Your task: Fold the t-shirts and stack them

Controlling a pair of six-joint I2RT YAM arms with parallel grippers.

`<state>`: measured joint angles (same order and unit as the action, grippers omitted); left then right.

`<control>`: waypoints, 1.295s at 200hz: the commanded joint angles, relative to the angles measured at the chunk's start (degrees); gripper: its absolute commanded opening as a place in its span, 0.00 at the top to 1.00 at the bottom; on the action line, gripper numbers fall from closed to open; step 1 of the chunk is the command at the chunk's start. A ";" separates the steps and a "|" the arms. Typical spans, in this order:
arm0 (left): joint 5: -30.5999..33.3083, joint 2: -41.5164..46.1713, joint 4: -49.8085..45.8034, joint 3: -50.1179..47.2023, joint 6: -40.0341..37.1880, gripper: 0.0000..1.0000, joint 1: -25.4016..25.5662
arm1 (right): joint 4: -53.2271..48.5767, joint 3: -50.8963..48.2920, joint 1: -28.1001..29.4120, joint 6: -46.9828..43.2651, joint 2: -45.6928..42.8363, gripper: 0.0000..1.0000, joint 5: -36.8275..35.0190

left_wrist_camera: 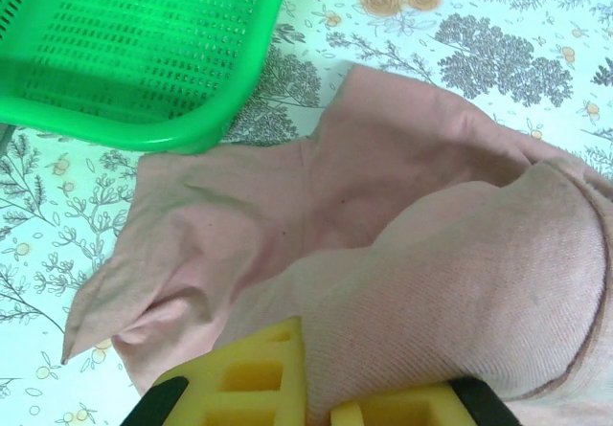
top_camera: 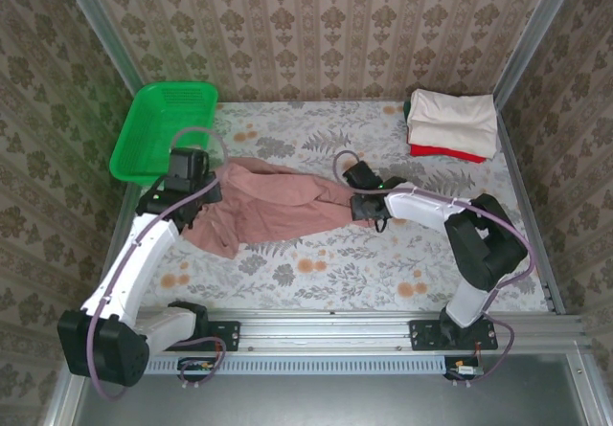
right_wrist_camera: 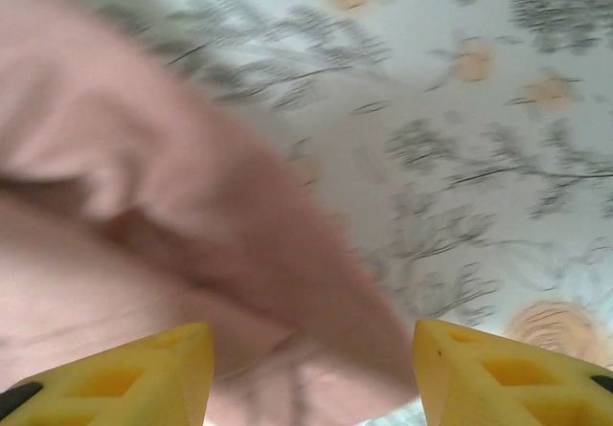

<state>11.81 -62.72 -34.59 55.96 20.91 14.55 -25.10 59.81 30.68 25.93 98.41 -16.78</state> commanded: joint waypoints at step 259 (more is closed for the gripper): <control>-14.67 6.48 29.25 14.62 -15.71 0.76 0.13 | -10.21 32.39 -16.83 -7.61 -17.64 0.99 12.27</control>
<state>-1.26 -67.79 -18.92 93.73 3.16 13.17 -43.79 120.40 13.76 16.23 91.37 -9.10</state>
